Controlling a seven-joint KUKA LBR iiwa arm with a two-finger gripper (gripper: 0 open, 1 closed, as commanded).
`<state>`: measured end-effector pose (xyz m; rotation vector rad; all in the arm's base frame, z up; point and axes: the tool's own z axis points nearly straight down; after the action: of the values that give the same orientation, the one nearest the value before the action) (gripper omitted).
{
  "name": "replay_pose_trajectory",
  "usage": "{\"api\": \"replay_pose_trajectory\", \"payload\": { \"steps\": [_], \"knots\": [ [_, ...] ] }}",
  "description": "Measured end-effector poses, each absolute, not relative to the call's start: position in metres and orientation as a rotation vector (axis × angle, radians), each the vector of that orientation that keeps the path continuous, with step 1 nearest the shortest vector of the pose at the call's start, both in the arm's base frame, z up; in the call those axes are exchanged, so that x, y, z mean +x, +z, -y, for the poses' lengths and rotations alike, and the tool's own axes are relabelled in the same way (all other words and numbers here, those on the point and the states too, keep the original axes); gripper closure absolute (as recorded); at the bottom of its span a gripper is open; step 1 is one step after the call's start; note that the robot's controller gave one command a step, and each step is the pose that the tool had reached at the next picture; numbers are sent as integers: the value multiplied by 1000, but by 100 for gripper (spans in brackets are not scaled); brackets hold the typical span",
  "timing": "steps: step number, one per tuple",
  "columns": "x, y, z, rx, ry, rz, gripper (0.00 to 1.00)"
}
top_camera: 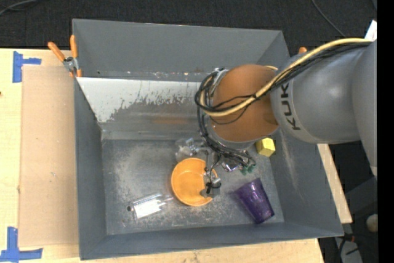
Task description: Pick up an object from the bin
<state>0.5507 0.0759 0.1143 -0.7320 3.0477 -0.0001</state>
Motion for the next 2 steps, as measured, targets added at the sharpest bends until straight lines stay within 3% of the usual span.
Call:
{"api": "replay_pose_trajectory", "payload": {
  "steps": [1, 2],
  "knots": [
    [513, 85, -70, -765, 2, -3044, 0],
    [474, 72, -54, -1147, -3, -2895, 100]
  ]
}}
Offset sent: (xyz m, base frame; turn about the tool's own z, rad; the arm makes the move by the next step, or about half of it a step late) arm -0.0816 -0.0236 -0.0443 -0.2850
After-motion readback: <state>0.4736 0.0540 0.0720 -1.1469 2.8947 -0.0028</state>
